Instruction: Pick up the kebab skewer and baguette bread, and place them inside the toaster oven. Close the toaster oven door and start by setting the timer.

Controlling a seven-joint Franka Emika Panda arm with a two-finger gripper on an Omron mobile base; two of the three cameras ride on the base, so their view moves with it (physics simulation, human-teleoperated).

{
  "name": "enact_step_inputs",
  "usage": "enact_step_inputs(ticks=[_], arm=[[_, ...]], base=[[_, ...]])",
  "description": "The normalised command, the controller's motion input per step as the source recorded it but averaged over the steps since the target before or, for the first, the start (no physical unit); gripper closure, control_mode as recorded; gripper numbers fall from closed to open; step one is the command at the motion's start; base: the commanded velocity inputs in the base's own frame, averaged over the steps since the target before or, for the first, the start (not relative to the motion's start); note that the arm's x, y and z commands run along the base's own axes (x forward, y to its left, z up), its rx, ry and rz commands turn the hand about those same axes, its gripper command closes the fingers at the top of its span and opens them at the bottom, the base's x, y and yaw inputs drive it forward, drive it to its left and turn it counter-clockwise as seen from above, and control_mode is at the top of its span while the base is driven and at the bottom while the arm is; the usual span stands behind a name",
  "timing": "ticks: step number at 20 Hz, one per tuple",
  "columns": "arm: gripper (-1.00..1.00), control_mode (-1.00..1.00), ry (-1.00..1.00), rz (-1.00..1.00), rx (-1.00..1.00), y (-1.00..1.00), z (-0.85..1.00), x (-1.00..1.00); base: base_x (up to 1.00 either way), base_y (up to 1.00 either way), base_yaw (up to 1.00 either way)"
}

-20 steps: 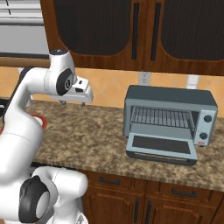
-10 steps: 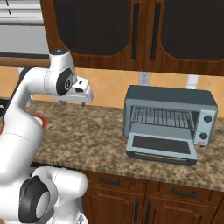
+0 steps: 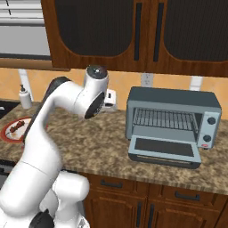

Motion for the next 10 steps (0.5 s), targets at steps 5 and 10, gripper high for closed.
enact_step_inputs(ticks=[5, 10], arm=[[-1.00, -1.00, -0.50, 0.22, 0.23, -1.00, -0.29, 0.00], [-1.00, -1.00, -0.26, 0.07, 0.21, -1.00, -0.21, 0.32]], base=[[0.00, 0.00, 0.00], [0.00, 0.00, 0.00]])
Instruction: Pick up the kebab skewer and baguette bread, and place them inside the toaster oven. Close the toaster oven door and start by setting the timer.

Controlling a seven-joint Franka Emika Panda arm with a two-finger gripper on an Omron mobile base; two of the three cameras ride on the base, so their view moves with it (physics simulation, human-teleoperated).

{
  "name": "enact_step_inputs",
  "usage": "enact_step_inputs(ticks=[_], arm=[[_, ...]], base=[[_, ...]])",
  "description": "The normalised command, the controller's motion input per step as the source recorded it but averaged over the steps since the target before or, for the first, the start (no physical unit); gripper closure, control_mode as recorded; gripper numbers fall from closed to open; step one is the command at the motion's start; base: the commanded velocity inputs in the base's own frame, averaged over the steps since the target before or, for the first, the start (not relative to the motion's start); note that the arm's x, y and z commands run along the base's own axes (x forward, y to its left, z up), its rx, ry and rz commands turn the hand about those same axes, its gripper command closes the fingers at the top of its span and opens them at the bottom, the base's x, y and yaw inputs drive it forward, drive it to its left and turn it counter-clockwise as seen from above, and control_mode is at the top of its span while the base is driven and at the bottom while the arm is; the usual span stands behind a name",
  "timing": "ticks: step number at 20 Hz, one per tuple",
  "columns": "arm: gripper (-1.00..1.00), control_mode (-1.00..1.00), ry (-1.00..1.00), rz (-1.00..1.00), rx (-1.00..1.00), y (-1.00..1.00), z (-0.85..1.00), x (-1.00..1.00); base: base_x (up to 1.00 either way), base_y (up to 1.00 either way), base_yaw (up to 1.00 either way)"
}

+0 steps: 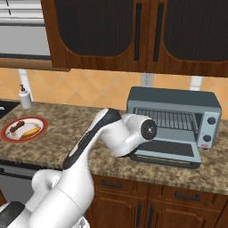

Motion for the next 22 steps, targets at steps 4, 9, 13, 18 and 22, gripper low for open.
enact_step_inputs(ticks=[4, 9, 13, 18, 22], arm=[[-1.00, -1.00, -0.16, 0.10, 0.18, -1.00, -0.15, 0.30], [-1.00, -1.00, -0.16, 0.10, 0.15, -0.89, -0.23, 0.31], [-1.00, -1.00, -0.18, 0.03, 0.01, -0.39, -0.33, 0.30], [-1.00, -1.00, -0.10, 0.00, 0.00, -0.42, -0.20, 0.51], [-1.00, -1.00, -0.02, 0.00, -0.01, -0.08, -0.24, 0.53]], base=[[0.00, 0.00, 0.00], [0.00, 0.00, 0.00], [0.00, 0.00, 0.00], [0.00, 0.00, 0.00], [0.00, 0.00, 0.00]])
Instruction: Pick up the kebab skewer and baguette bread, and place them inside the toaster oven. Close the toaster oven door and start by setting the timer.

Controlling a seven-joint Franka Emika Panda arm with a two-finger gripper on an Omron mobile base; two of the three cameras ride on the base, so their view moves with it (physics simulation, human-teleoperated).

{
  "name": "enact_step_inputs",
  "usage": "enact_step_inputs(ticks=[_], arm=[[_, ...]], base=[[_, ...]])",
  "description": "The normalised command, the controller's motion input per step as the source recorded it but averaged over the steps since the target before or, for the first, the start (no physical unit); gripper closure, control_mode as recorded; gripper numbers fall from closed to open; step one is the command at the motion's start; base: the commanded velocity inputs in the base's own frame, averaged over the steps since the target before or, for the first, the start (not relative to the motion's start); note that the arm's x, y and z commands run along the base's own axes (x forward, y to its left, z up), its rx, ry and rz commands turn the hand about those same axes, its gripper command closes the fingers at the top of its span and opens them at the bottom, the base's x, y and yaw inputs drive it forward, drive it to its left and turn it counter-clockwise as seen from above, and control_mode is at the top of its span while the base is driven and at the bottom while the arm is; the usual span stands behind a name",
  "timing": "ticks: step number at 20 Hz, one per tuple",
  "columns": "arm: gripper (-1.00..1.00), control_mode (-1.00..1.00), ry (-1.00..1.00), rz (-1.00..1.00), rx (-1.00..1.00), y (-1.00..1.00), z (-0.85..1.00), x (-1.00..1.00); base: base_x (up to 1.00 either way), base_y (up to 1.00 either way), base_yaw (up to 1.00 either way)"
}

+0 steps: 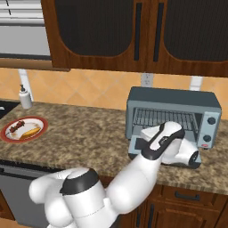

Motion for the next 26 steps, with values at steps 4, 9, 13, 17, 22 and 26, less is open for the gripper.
enact_step_inputs(ticks=[4, 9, 13, 17, 22, 26], arm=[[-1.00, -1.00, 0.00, -0.01, -0.03, 0.00, -0.34, 0.56], [-1.00, -1.00, 0.00, -0.07, -0.03, -0.05, -0.14, 0.55], [-1.00, -1.00, 0.00, -0.09, -0.07, -0.17, -0.21, 0.60], [-1.00, -1.00, 0.00, -0.11, -0.09, -0.11, -0.37, 0.40], [-1.00, -1.00, 0.00, -0.08, -0.06, -0.23, -0.21, 0.49], [-1.00, -1.00, 0.02, -0.08, -0.10, -0.22, -0.74, 0.05]], base=[[0.00, 0.00, 0.00], [0.00, 0.00, 0.00], [0.00, 0.00, 0.00], [0.00, 0.00, 0.00], [0.00, 0.00, 0.00], [0.00, 0.00, 0.00]])
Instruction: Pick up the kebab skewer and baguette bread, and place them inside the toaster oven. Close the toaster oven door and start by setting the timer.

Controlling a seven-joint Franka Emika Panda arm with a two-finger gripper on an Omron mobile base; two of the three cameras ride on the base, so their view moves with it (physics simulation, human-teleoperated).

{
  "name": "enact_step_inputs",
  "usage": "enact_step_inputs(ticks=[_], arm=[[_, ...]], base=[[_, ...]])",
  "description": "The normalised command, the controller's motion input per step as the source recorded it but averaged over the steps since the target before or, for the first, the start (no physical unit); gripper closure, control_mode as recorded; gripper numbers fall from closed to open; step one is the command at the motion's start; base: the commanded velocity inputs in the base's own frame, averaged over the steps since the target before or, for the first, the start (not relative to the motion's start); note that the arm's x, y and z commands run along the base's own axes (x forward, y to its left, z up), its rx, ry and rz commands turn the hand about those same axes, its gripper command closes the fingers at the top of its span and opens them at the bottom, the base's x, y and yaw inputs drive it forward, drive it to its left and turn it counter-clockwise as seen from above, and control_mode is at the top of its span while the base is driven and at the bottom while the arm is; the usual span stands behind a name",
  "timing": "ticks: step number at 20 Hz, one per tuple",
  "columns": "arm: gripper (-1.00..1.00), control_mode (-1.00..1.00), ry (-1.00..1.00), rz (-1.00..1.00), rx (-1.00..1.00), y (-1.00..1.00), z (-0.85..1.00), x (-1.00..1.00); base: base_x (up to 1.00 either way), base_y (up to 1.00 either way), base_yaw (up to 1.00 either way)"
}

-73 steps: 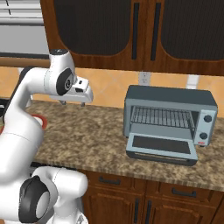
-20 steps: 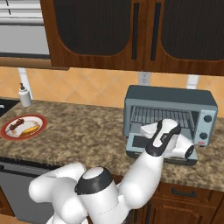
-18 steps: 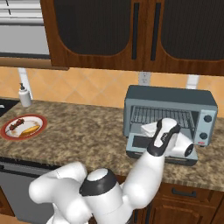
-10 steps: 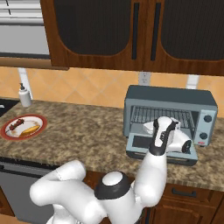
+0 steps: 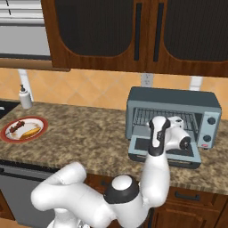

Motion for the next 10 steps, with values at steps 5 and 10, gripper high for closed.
enact_step_inputs(ticks=[5, 10], arm=[[-1.00, -1.00, 0.10, -0.08, -0.11, -0.28, -0.99, -0.16], [-1.00, -1.00, 0.14, -0.09, -0.09, -0.26, -1.00, -0.69]], base=[[0.00, 0.00, 0.00], [0.00, 0.00, 0.00]])
